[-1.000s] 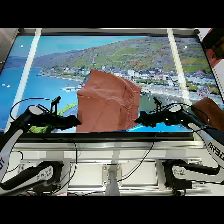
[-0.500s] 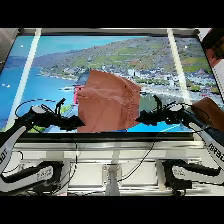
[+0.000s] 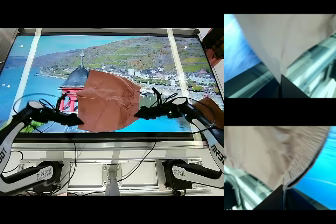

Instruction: Fold the clothes and pants, and hang the long-sleeved shirts on hangers.

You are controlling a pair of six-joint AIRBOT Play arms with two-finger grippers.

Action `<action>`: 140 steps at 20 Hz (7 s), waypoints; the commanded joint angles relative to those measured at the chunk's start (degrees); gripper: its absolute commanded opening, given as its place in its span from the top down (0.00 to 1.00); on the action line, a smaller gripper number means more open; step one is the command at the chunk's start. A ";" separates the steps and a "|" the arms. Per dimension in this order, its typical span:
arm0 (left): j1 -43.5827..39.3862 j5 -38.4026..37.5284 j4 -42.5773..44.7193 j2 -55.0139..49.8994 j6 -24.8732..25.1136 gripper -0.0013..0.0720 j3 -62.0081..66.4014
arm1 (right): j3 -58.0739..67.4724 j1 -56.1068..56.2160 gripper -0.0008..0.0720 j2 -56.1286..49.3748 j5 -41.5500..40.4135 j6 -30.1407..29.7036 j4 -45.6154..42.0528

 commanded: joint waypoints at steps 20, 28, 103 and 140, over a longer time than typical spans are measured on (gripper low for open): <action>0.46 4.35 6.82 52.48 -28.39 0.98 20.94 | 8.76 0.07 0.96 49.83 8.39 28.39 -2.95; -10.03 37.86 -15.56 27.98 -3.50 0.98 -4.33 | -8.70 0.07 0.96 33.73 -27.30 28.57 0.00; -2.43 15.08 0.07 2.84 -7.13 0.62 16.85 | 4.81 -16.41 0.96 2.27 7.63 -11.47 5.33; -2.43 18.78 2.62 14.03 1.66 0.97 29.90 | 38.58 -75.06 0.01 5.11 6.75 31.21 -65.88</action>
